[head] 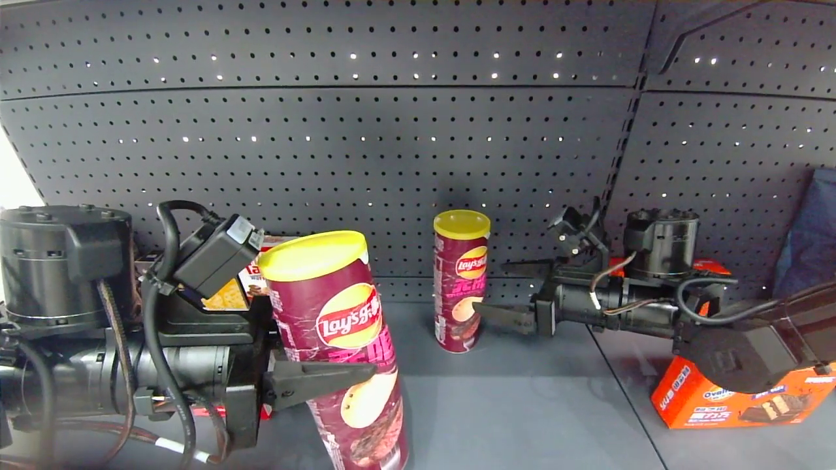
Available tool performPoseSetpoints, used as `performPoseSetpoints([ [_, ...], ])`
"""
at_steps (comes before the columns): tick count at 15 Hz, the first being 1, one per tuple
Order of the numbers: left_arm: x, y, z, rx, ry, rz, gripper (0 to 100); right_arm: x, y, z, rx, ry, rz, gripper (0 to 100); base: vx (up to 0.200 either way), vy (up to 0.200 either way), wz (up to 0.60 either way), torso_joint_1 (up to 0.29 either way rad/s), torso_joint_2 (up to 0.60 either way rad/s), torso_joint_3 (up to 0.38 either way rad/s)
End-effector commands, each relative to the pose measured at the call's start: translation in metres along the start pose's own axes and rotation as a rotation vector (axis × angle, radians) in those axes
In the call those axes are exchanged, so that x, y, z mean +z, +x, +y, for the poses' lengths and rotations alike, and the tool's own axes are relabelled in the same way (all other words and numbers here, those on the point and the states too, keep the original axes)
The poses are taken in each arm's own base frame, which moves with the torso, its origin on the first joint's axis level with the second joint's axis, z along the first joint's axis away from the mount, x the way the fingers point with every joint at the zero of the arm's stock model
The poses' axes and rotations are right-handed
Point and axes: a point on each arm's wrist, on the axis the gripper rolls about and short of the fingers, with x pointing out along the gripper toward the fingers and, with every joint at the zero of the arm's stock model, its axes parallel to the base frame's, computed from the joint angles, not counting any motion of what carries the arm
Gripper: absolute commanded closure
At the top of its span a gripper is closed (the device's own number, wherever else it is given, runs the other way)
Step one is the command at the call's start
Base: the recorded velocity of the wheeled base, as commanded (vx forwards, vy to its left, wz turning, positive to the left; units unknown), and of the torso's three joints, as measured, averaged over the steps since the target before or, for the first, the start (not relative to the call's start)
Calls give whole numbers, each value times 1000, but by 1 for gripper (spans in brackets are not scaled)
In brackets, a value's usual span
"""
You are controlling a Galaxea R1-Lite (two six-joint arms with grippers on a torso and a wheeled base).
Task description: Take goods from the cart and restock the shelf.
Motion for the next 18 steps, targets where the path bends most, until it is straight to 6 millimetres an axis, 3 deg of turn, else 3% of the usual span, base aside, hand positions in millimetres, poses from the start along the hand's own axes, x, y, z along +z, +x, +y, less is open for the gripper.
performPoseSetpoints([
  [1, 0, 1, 1, 0, -2, 1, 100, -9, 8, -1, 9, 13, 22, 0, 0, 0, 0, 0, 0, 0],
  [8, 0, 1, 1, 0, -3, 2, 100, -22, 37, -2, 46, 21, 46, 0, 0, 0, 0, 0, 0, 0],
  [18, -1, 1, 1, 1, -5, 4, 100, -45, 63, -13, 49, 40, 74, 0, 0, 0, 0, 0, 0, 0],
])
